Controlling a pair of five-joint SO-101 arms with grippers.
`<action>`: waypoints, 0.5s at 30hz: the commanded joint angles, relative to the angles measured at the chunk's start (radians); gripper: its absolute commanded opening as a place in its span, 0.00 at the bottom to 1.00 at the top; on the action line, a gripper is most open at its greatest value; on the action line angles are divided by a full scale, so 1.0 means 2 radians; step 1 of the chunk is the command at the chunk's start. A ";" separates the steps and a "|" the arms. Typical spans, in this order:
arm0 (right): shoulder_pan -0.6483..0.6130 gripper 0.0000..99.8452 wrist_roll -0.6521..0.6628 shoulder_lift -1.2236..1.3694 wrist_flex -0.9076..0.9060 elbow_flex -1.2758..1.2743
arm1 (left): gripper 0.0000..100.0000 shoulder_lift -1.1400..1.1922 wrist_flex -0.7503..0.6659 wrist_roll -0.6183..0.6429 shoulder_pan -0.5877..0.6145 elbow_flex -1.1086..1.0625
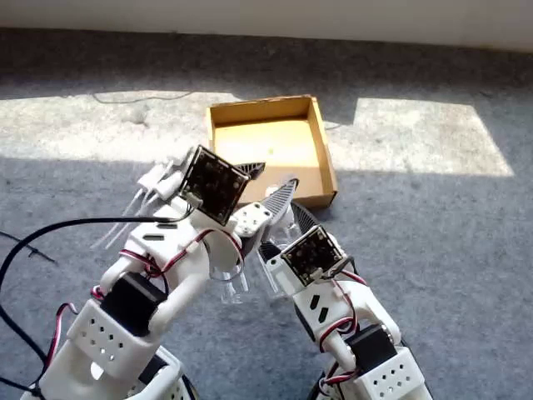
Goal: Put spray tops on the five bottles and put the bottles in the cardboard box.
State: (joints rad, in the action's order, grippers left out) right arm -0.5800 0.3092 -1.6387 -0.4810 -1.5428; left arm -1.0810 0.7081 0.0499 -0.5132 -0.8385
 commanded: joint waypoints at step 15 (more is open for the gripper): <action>0.000 0.00 0.004 -0.003 0.009 0.007 | 0.17 -0.042 0.013 -0.036 0.084 0.047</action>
State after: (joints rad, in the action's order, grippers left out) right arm -0.5800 0.3092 -1.6387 -0.4810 -1.5428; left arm -1.2006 0.7725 0.0023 -0.4810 -0.7618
